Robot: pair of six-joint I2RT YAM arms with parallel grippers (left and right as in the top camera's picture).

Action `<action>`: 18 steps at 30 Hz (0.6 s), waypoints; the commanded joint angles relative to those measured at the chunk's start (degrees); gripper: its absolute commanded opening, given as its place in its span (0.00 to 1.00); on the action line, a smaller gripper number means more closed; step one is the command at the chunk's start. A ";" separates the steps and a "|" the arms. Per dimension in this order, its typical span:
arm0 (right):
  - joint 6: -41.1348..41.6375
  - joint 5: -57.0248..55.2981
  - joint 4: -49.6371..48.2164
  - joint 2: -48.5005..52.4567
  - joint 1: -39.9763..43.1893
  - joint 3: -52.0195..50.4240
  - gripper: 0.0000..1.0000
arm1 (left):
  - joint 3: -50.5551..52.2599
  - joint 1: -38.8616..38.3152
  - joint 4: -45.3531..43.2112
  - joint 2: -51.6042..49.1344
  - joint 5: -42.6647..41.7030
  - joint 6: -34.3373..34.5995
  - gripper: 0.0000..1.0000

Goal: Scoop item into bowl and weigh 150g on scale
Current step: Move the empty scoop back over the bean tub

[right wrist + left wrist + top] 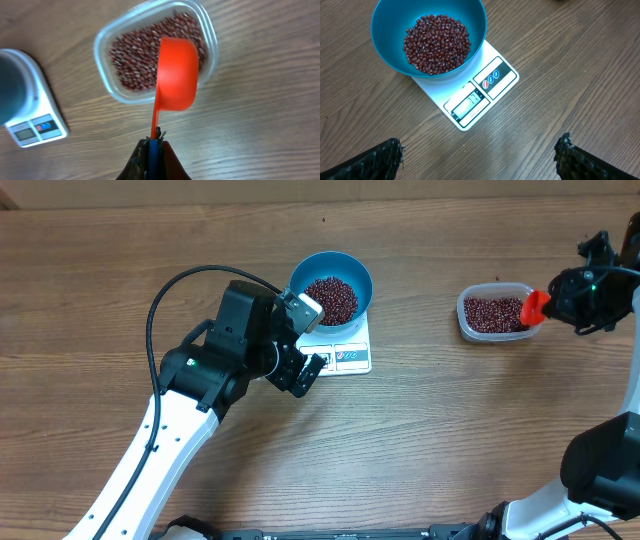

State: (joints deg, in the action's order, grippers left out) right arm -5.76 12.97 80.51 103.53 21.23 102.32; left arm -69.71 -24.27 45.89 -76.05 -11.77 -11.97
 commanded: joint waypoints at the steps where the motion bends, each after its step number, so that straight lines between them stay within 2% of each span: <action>1: -0.31 -3.54 -1.38 -1.33 -0.22 -1.33 0.04 | -1.31 -0.13 0.02 0.72 -0.07 0.81 1.00; 9: -0.79 -4.37 -4.50 -1.25 -1.14 -1.79 0.04 | -1.31 -0.13 0.02 0.72 -0.04 0.81 1.00; 18: -5.22 -6.99 -7.28 -0.22 -5.64 -1.84 0.04 | -1.31 -0.13 0.02 0.72 -0.04 0.81 1.00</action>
State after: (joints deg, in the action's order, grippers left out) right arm -8.88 8.51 74.06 103.53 17.67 100.90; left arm -69.71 -24.27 45.89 -76.05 -11.77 -11.97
